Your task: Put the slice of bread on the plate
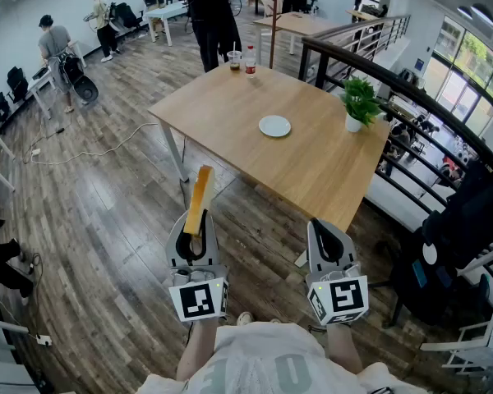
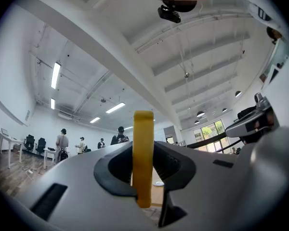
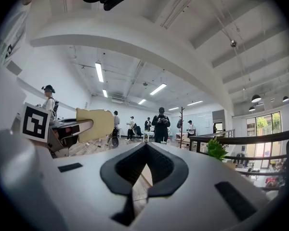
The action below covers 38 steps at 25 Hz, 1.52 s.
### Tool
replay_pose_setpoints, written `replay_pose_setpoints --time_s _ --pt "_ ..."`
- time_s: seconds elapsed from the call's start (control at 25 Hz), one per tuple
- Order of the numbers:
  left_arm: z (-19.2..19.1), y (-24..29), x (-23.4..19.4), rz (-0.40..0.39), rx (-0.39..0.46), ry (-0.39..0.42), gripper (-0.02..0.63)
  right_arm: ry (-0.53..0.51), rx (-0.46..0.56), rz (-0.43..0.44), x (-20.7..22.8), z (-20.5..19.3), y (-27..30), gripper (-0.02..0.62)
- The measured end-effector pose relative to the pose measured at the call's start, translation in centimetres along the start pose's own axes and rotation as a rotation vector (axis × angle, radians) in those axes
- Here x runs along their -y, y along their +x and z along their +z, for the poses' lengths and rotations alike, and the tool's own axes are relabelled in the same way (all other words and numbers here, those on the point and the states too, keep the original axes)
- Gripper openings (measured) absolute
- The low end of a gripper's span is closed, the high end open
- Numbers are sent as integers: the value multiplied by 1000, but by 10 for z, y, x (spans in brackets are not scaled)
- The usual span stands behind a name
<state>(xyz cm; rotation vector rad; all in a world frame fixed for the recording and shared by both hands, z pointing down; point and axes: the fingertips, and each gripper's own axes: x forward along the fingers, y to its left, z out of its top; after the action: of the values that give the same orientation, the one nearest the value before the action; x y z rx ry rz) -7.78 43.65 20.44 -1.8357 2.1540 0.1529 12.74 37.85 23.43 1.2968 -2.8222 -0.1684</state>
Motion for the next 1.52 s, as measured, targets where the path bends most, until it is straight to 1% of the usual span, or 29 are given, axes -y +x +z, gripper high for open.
replay_pose_setpoints --time_s 0.16,0.36,0.6,0.72,0.8,0.96,1.08,1.32,1.44,1.52 --pt "-4 -1 0 -2 -11 -13 80 -3 -10 39 -15 -4 -1 11" --pt "-4 2 -6 -17 -11 -23 80 -44 11 94 -32 3 4 11" --pt "-10 12 -23 -28 3 -47 80 -19 28 133 -58 -3 19 11" --pt "-17 16 -34 -39 -4 -62 80 -21 8 149 -73 -8 24 11" --pt "-22 18 -40 -49 -11 -83 80 -30 -12 136 -77 -11 23 11" --pt "-36 33 -46 -66 -29 -114 80 -33 -63 91 -68 -20 25 11" --pt "-43 42 -47 -73 -26 -117 80 -14 -100 64 -56 -31 34 11" --pt "-63 76 -48 -91 -50 -130 80 5 -128 53 -38 -42 78 11" --pt "-75 103 -50 -89 -55 -119 80 31 -106 64 -24 -48 114 11" --pt "-83 131 -55 -79 -36 -111 80 35 -74 73 -11 -49 146 11"
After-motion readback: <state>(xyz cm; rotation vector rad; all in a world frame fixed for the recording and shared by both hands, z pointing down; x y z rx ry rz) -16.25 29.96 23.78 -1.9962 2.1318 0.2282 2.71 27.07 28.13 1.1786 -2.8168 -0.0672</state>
